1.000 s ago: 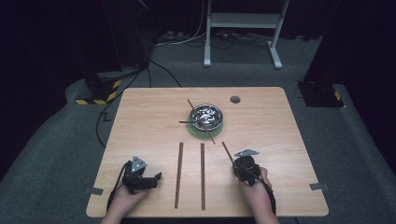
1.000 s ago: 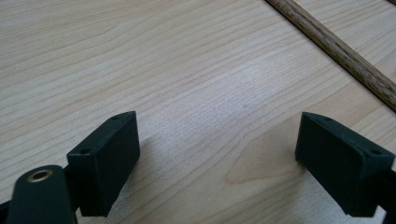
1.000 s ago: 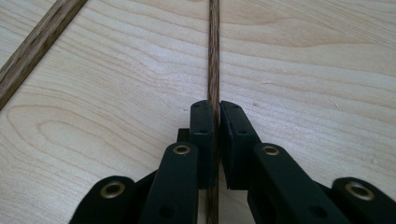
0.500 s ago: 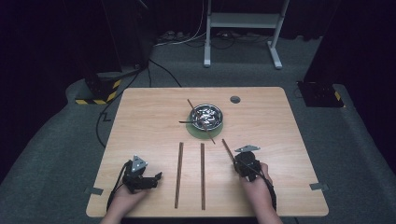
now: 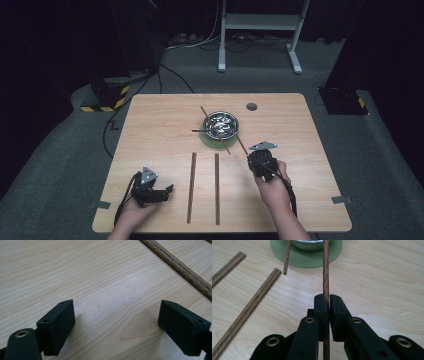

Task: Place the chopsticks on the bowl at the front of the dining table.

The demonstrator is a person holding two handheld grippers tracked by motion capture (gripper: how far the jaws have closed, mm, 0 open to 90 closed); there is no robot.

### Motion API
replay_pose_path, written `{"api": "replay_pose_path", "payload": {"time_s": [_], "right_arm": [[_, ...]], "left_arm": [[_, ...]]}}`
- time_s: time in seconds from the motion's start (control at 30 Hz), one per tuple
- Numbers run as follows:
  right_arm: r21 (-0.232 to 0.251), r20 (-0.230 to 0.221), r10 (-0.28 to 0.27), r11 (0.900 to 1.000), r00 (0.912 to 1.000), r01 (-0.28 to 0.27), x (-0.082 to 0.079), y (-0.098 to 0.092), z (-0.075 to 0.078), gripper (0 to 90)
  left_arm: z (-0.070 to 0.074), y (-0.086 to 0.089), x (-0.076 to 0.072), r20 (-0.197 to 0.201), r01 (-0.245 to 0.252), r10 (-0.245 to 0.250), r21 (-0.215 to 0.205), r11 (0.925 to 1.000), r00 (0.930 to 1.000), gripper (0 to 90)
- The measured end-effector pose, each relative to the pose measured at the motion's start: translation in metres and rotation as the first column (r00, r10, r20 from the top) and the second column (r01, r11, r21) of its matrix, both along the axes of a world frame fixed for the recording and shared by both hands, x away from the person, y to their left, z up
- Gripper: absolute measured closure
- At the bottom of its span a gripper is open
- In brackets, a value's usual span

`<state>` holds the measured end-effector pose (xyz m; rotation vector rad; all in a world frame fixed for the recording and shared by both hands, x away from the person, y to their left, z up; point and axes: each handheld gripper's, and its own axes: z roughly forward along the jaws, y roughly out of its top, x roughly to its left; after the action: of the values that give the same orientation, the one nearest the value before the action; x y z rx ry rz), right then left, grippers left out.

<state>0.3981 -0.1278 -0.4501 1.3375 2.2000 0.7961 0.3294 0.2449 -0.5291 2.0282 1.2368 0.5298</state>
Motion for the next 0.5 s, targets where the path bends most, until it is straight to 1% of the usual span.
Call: {"api": "replay_pose_path", "payload": {"time_s": [0.1,0.2,0.23,0.27,0.4,0.43,0.5], "right_arm": [[0.010,0.002,0.000,1.000,1.0000,0.000,0.003,0.003,0.003,84.3],[0.015,0.014,0.017,1.000,0.9998,-0.017,0.011,0.008,0.007,84.2],[0.015,0.014,0.017,1.000,0.9998,-0.017,0.011,0.008,0.007,84.2],[0.016,0.011,0.017,1.000,0.9998,-0.017,0.016,0.011,0.009,84.2],[0.034,0.010,0.008,0.999,0.9999,-0.008,0.026,0.012,0.010,84.3],[0.034,0.010,0.008,0.999,0.9999,-0.008,0.026,0.012,0.010,84.3],[0.037,0.012,0.007,0.999,0.9999,-0.008,0.032,0.012,0.012,84.3]], "left_arm": [[0.000,0.000,0.000,0.001,0.000,0.000,-0.002,1.0000,1.0000,14.2],[0.000,0.000,0.000,0.001,0.000,0.000,-0.002,1.0000,1.0000,14.2],[0.000,0.000,0.000,0.001,0.000,0.000,-0.002,1.0000,1.0000,14.1],[0.000,0.000,0.000,0.001,-0.001,0.001,-0.002,1.0000,1.0000,14.2],[0.000,0.000,0.000,-0.001,0.000,0.000,0.000,1.0000,1.0000,14.1],[0.000,0.000,0.000,-0.001,0.000,0.000,0.000,1.0000,1.0000,14.2],[0.000,0.000,0.000,0.001,0.000,0.000,-0.002,1.0000,1.0000,14.1]]}}
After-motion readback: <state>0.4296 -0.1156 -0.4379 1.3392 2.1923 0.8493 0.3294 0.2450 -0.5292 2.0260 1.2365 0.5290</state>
